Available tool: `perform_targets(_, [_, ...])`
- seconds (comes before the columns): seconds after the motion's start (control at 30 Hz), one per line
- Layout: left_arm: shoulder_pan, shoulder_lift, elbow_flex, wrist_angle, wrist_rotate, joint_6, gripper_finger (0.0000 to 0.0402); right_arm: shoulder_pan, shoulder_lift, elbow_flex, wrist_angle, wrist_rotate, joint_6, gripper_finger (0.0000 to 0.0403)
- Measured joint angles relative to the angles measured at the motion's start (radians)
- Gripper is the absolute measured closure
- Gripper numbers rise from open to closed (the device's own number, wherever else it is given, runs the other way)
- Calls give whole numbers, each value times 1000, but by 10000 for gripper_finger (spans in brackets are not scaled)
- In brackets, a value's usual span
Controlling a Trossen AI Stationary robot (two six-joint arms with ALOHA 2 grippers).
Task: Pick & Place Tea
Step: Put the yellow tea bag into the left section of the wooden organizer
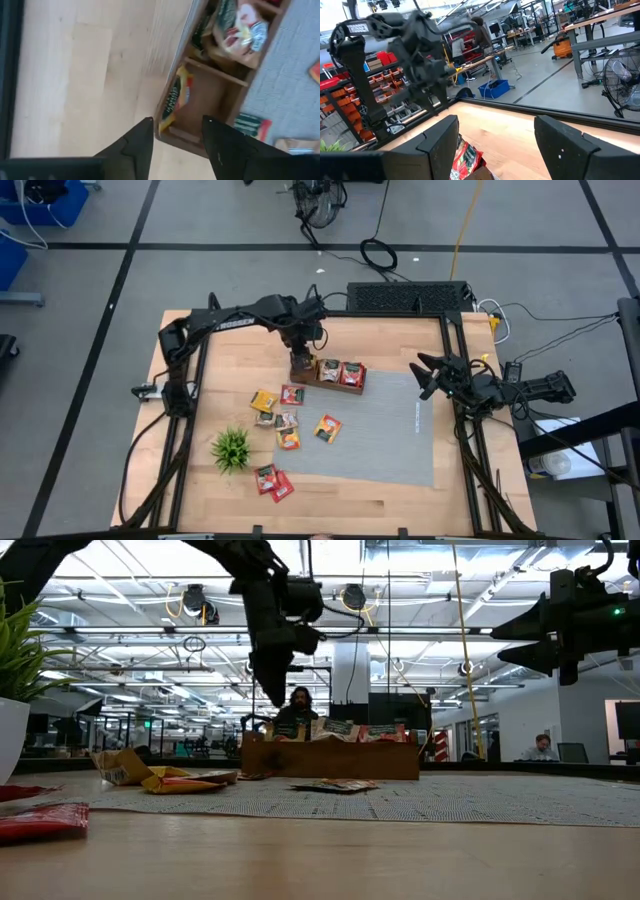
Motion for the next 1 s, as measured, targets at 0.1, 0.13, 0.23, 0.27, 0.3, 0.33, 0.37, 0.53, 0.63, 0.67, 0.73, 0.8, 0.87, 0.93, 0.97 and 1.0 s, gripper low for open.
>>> perform_targets(0.1, [-23, -46, -1, -4, -2, -44, 225, 0, 0, 0, 0, 0, 0, 161])
perform_targets(0.13, [-26, -69, -1, -2, 1, -65, 225, 0, 0, 0, 0, 0, 0, 161])
perform_targets(0.23, [-30, -140, 0, -3, -7, -138, 225, 0, 0, 0, 0, 0, 0, 161])
perform_targets(0.27, [-32, -161, 0, -3, -11, -160, 225, 0, 0, 0, 0, 0, 0, 161])
perform_targets(0.3, [-37, -183, 0, -4, -12, -185, 225, 0, 0, 0, 0, 0, 0, 160])
perform_targets(0.33, [-43, -209, 0, -6, -11, -209, 224, 0, 0, 0, 0, 0, 0, 160])
perform_targets(0.37, [-51, -231, 0, -13, -8, -235, 224, 0, 0, 0, 0, 0, 0, 161])
perform_targets(0.53, [-83, -330, 0, -51, -12, -340, 224, 0, 0, 0, 0, 0, 0, 161])
perform_targets(0.63, [-107, -374, 0, -70, -11, -391, 224, 0, 0, 0, 0, 0, 0, 161])
perform_targets(0.67, [-115, -386, 0, -75, -11, -410, 224, 0, 0, 0, 0, 0, 0, 161])
perform_targets(0.73, [-130, -405, 0, -93, -20, -437, 224, 0, 0, 0, 0, 0, 0, 161])
perform_targets(0.8, [-139, -418, 0, -112, -45, -458, 224, 0, 0, 0, 0, 0, 0, 161])
perform_targets(0.87, [-150, -423, 0, -126, -72, -478, 224, 0, 0, 0, 0, 0, 0, 160])
perform_targets(0.93, [-177, -423, 0, -128, -82, -480, 224, 0, 0, 0, 0, 0, 0, 160])
perform_targets(0.97, [-192, -422, 0, -130, -82, -478, 224, 0, 0, 0, 0, 0, 0, 160])
perform_targets(1.0, [-210, -420, 0, -130, -81, -477, 224, 0, 0, 0, 0, 0, 0, 160])
